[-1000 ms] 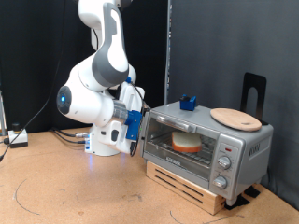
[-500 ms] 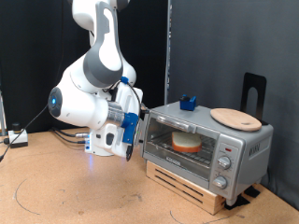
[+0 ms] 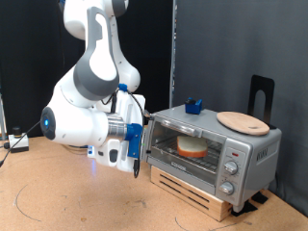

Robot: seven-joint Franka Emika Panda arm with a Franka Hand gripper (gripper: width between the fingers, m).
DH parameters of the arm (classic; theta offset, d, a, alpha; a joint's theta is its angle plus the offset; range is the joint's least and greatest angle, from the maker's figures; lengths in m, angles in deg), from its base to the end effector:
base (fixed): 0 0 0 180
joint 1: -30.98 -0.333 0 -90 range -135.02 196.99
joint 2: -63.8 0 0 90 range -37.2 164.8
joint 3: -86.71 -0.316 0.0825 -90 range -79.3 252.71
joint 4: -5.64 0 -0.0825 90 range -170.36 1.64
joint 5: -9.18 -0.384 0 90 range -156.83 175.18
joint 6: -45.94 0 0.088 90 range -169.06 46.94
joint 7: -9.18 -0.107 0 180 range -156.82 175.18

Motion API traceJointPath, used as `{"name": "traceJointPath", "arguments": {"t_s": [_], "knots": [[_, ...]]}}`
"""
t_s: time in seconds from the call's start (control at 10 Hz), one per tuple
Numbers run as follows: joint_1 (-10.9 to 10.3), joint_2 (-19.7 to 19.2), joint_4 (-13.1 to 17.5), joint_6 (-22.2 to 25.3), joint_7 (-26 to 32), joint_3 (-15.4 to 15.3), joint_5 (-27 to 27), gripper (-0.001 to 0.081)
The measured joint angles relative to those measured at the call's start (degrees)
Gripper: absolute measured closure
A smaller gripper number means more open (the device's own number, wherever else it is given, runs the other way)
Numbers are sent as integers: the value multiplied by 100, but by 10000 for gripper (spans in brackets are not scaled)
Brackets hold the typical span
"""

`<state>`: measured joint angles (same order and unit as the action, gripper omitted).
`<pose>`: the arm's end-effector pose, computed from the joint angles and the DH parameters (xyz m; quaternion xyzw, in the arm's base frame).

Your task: Make a piece of toast with the oven

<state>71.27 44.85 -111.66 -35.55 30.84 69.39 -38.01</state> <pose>0.4919 -0.1175 0.2931 -0.7951 0.1218 0.2266 0.5491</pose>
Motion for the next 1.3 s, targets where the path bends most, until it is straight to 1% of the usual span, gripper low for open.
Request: {"name": "traceJointPath", "arguments": {"t_s": [0.2, 0.3, 0.5, 0.6, 0.7, 0.8, 1.0, 1.1, 1.2, 1.3], "knots": [[0, -31, 26, 30, 0, -3, -16, -2], [-2, -167, 205, 67, -1, -18, -55, -2], [-4, -619, 751, 248, -4, -61, -103, -2], [-12, -891, 1088, 492, -56, -83, -64, -2], [-40, -1141, 1388, 533, -192, -91, -58, -2], [-93, -1330, 1609, 527, -289, -93, -58, -2], [-91, -1345, 1609, 524, -276, -96, -115, -2], [-114, -1411, 1653, 341, -247, -124, -153, -2], [-193, -1515, 1727, 87, -245, -153, -159, -2], [-315, -1645, 1831, -82, -286, -159, -132, -2]]}}
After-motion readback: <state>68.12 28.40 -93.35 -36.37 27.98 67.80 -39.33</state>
